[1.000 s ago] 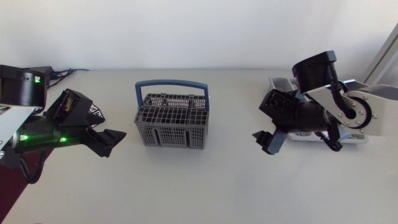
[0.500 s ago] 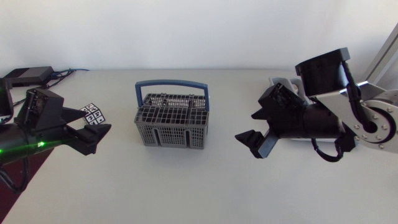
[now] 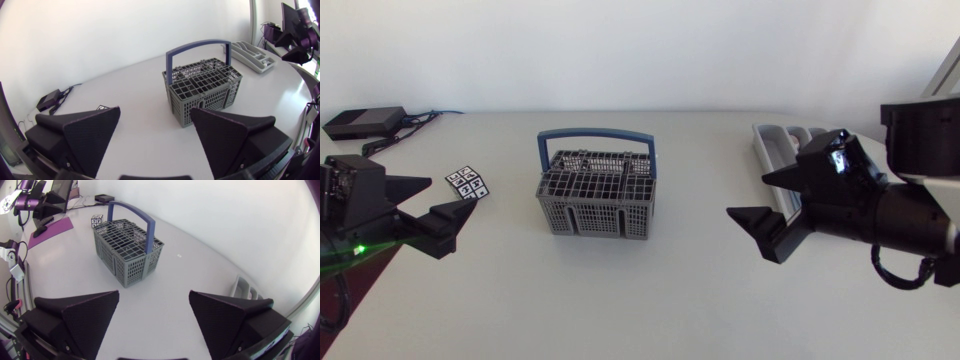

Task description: Transfer all utensils from the basket to the drawer tray.

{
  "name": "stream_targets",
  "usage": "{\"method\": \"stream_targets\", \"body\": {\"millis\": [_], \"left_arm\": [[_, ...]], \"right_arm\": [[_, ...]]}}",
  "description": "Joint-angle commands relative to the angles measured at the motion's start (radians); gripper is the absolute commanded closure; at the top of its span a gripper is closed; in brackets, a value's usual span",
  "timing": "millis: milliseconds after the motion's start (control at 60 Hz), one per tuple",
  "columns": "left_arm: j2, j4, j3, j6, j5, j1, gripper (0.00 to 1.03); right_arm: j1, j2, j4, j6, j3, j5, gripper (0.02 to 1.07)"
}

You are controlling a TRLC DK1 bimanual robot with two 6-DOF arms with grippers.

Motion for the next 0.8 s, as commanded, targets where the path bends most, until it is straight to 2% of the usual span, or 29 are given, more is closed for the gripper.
{"method": "stream_targets", "body": {"millis": [0, 267, 433, 783], "left_arm": [[-0.009, 0.01, -0.035, -0.022, 0.006, -0.012, 0.05], [-0.136, 0.045, -0.106, -0.02, 0.004, -0.013, 0.05], [-0.214, 0.071, -0.167, -0.06, -0.026, -0.017, 0.05], [-0.403, 0.138, -0.32, -0.175, -0.117, -0.024, 0.05]], "right_arm": [[-0.007, -0.04, 0.005, 0.015, -0.052, 0.018, 0.07], [-0.009, -0.281, 0.119, 0.002, -0.208, 0.126, 0.07], [-0.048, -0.341, 0.122, 0.001, -0.245, 0.167, 0.07], [-0.17, -0.528, 0.182, 0.084, -0.384, 0.166, 0.07]]}}
